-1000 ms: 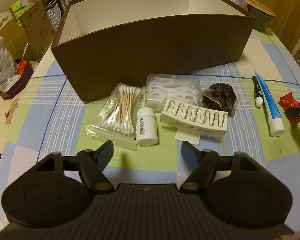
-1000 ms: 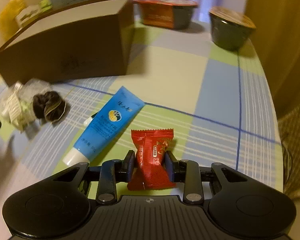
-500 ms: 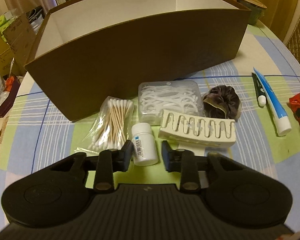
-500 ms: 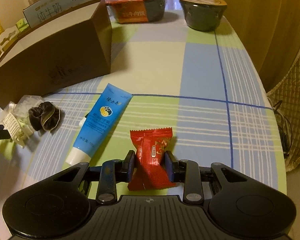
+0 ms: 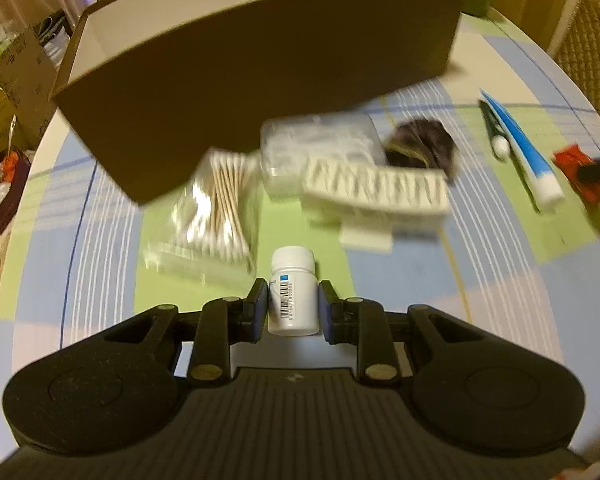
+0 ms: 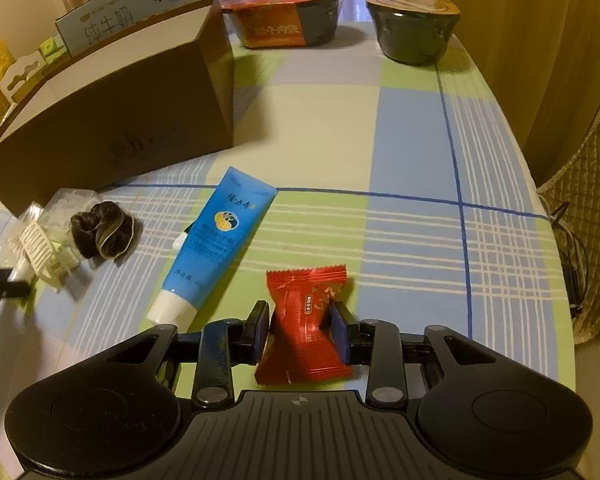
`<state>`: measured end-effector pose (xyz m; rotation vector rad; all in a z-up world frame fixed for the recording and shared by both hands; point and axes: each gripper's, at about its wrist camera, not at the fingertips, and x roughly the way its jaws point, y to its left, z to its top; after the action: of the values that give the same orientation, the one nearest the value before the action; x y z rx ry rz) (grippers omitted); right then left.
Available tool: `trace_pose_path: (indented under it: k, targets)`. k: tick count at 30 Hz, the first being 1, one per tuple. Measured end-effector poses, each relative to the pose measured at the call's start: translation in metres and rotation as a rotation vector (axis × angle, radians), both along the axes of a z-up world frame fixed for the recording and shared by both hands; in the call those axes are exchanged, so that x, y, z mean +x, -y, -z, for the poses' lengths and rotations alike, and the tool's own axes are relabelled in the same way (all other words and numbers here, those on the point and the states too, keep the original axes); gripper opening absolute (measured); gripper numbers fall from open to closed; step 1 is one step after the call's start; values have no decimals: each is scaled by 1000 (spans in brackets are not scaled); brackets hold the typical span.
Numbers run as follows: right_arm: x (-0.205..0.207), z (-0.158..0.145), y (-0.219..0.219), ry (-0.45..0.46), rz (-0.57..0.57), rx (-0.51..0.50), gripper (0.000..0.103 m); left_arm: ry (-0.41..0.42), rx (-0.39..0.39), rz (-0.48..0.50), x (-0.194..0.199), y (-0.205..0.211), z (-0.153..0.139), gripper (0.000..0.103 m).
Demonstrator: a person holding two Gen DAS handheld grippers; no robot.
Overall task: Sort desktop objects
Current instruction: 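Lift and carry the candy packet and pill bottle toward the brown box with both tools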
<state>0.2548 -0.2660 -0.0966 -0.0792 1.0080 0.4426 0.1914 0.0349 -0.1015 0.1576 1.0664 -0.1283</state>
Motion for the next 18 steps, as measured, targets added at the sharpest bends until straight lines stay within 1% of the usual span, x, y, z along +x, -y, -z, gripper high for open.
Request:
trace_pose_path:
  k: [3,5,7,8,9,10,12,14,16,17,18]
  targets:
    - [-3,0,-1,-1,-4,4,32,-12,-33,-19,-11,-4,0,22]
    - [-4,-1,-1,1,-7,2,33,-32,-55,-38,-11,-6,2,23]
    - [-5,-1,-2,3,-10,-2,41,-28,-61,-57,-9,-6,3,30]
    - [-5,-1,-2,8,-10,-5,43,-31,-62,-62,-8,-6,3,32]
    - [-6,-2,-3,14,-9,-7,46,-29,-62,-70,-6,-5,4,33]
    - [-6,-3,-3,20,-9,-8,47,-29,-62,-75,-5,-5,4,34]
    - [-7,-5,-3,30,-9,-7,49,-30,-61,-82,-4,-5,4,39]
    - [-7,-5,-4,36,-7,-12,49,-28,-46,-84,-3,-5,5,41]
    - [-6,-4,-4,41,-2,-16,49,-27,-27,-63,-4,-3,4,40]
    - [-6,-4,-3,42,-1,-18,49,-26,-22,-51,-4,-2,4,35]
    - [-6,-4,-3,43,2,-18,49,-25,-25,-43,-4,-2,4,27]
